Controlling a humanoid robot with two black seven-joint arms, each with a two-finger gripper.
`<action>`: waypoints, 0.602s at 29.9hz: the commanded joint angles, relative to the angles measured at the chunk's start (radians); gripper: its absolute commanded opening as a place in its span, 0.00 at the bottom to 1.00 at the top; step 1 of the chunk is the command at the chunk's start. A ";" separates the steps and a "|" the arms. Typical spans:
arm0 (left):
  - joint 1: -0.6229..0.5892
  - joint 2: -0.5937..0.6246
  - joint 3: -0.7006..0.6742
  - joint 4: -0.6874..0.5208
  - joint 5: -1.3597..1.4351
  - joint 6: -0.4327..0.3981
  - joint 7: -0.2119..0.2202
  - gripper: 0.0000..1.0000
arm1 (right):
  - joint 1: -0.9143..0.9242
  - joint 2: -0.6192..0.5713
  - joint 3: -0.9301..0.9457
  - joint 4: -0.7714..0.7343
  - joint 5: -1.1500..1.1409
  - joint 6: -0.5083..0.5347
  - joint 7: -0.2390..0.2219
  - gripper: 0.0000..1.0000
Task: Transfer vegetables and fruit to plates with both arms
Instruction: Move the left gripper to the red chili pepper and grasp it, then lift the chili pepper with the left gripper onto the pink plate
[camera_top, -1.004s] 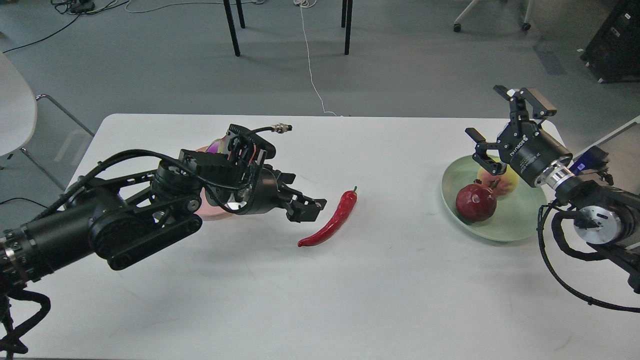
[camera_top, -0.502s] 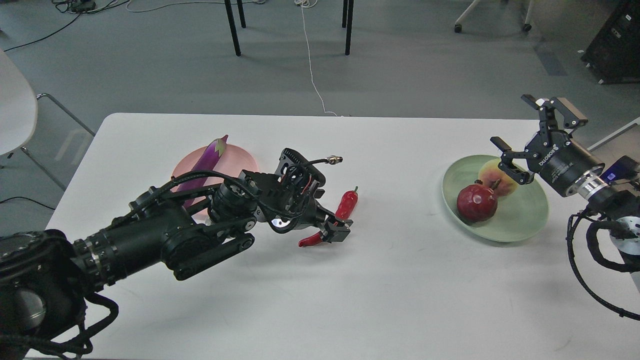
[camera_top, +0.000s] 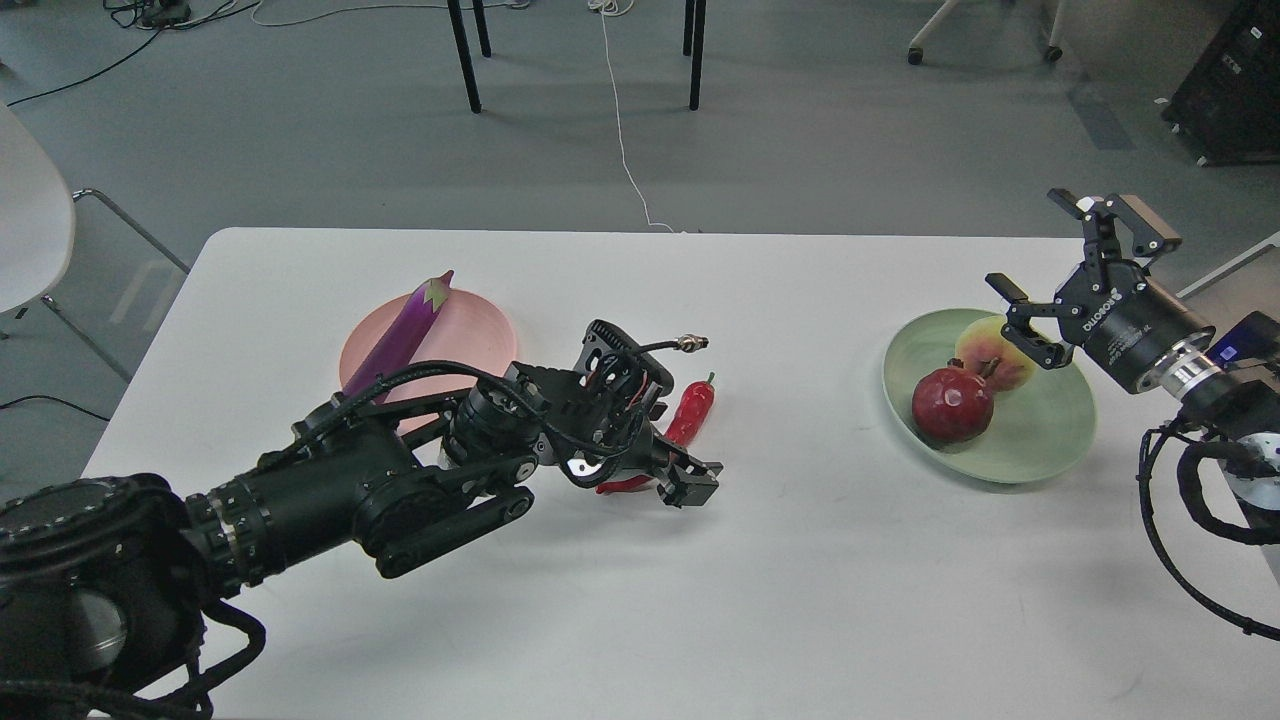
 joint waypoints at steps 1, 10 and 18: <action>0.001 -0.001 0.002 0.006 -0.004 0.009 -0.005 0.79 | 0.000 0.000 -0.002 0.000 0.000 0.000 0.000 0.98; 0.001 -0.001 0.003 0.012 -0.004 0.032 -0.002 0.08 | 0.000 -0.009 0.003 -0.002 0.000 0.000 0.000 0.98; -0.011 0.034 -0.009 0.002 -0.026 0.077 -0.001 0.08 | 0.000 -0.017 0.012 -0.002 0.000 0.000 0.000 0.98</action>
